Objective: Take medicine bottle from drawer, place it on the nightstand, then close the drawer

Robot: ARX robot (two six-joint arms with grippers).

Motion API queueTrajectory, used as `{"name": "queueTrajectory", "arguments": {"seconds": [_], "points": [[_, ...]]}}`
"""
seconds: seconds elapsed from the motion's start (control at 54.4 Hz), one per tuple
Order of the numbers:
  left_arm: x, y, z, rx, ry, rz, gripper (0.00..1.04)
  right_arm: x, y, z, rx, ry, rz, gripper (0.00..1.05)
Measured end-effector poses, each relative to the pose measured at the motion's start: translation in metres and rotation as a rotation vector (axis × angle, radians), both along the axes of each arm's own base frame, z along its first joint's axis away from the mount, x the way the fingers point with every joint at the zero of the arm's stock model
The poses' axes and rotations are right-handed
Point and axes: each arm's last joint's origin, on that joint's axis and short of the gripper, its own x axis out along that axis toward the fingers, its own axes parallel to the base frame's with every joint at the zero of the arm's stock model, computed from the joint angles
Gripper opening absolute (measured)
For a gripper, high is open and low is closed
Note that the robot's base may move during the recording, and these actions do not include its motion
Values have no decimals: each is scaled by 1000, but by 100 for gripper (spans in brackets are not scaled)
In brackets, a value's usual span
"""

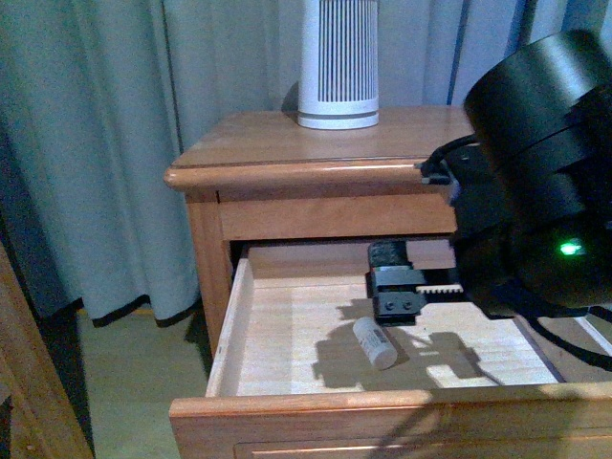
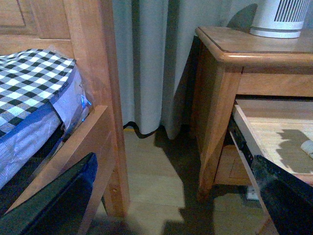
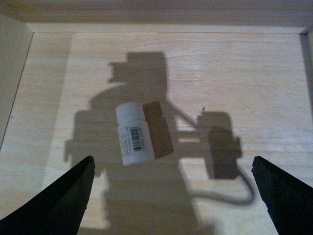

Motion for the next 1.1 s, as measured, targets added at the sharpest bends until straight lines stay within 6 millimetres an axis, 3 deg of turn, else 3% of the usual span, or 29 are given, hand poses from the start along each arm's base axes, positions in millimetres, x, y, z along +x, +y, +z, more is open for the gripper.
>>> {"name": "queueTrajectory", "arguments": {"seconds": [0.202,0.496,0.699,0.864,1.103], "points": [[0,0,0,0,0,0,98,29,21,-28,6,40,12,98],[0,0,0,0,0,0,98,44,35,-62,-2,99,16,98],[0,0,0,0,0,0,98,50,37,-73,-11,110,11,97],[0,0,0,0,0,0,98,53,37,-73,-7,105,7,67],[0,0,0,0,0,0,98,54,32,-73,0,108,-18,32]]}}
